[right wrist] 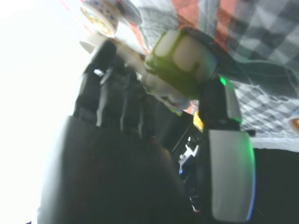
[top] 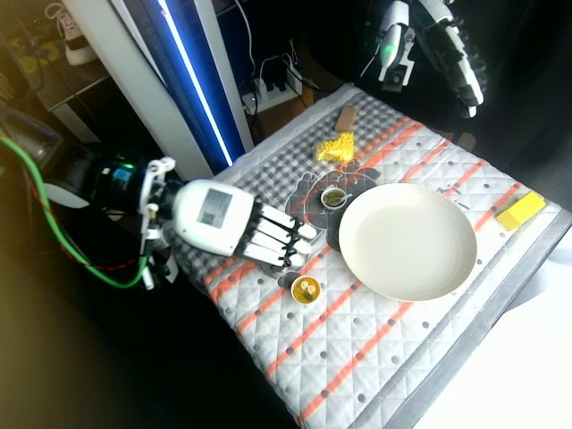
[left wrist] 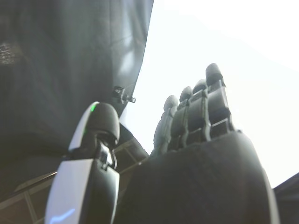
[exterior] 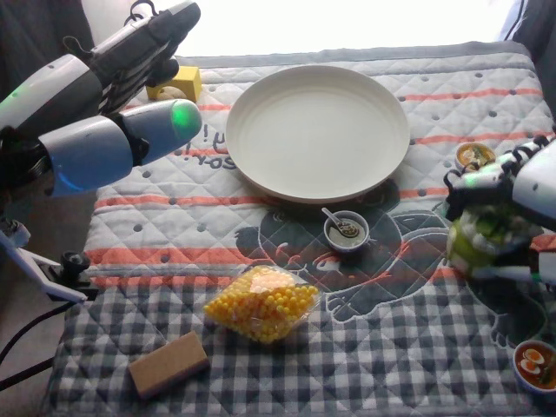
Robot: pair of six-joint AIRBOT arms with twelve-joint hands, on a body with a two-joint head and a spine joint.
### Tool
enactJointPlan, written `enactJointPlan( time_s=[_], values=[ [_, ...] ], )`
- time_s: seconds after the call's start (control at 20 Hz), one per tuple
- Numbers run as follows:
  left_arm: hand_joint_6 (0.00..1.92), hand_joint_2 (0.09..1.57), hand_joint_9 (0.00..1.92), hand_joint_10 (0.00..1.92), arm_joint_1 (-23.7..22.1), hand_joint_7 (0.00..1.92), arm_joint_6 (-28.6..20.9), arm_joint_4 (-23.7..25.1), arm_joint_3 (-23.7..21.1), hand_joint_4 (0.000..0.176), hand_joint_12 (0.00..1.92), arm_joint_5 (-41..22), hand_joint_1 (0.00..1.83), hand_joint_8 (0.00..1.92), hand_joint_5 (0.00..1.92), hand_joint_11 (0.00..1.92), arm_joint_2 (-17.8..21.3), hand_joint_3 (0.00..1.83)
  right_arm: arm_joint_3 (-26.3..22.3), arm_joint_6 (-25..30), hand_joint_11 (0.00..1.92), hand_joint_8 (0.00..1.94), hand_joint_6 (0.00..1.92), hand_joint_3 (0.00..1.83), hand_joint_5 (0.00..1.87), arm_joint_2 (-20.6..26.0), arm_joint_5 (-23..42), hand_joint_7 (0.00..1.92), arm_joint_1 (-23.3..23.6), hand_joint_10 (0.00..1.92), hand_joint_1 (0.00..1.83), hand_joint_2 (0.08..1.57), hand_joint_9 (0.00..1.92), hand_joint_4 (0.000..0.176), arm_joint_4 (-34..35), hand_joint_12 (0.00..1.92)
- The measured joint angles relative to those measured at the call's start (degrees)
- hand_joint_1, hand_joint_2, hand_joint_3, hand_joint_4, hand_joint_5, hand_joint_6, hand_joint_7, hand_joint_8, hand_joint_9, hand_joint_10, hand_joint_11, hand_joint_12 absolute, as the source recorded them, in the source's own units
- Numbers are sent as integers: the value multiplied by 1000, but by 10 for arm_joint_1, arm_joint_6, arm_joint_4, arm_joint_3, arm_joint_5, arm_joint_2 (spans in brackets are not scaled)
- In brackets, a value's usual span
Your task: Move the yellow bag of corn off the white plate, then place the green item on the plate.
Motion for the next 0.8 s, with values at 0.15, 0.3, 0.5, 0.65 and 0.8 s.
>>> enactJointPlan(
  time_s=[0.15, 0.3, 0.5, 0.65, 0.8],
  values=[
    [5, 1354, 0, 0, 5, 0, -2, 0, 0, 47, 66, 0, 499, 0, 63, 0, 0, 0, -29, 2, 658, 1718, 1798, 384, 448, 42, 43, 546, 31, 1834, 1259, 1189, 582, 0, -36, 1921],
    [7, 1338, 0, 0, 5, 0, -4, -8, 4, 27, 2, -2, 505, 0, 87, 0, -7, 0, -15, 1, 373, 1591, 1776, 47, 519, 41, 85, 582, 75, 1730, 1102, 1344, 478, 0, -48, 1921],
    [3, 1331, 0, 0, 10, 0, -8, -6, 4, 44, 0, -6, 485, 0, 81, 0, -10, 0, 66, 1, 724, 1755, 1588, 32, 367, -60, 38, 582, 160, 1816, 1291, 1348, 619, 0, -48, 1920],
    [5, 1338, 0, 0, 22, 0, -8, -35, 4, 47, 0, -17, 446, 0, 88, 0, -11, 1, 151, 2, 752, 1716, 1640, 24, 468, -157, -50, 636, 219, 1895, 1128, 1352, 671, 0, -58, 1921],
    [6, 1350, 0, 0, 25, 0, -8, -38, 4, 49, 0, -28, 418, 0, 94, 1, -11, 5, 205, 3, 892, 1686, 1588, 13, 565, -210, -100, 628, 227, 1920, 1091, 1336, 737, 0, -48, 1921]
  ],
)
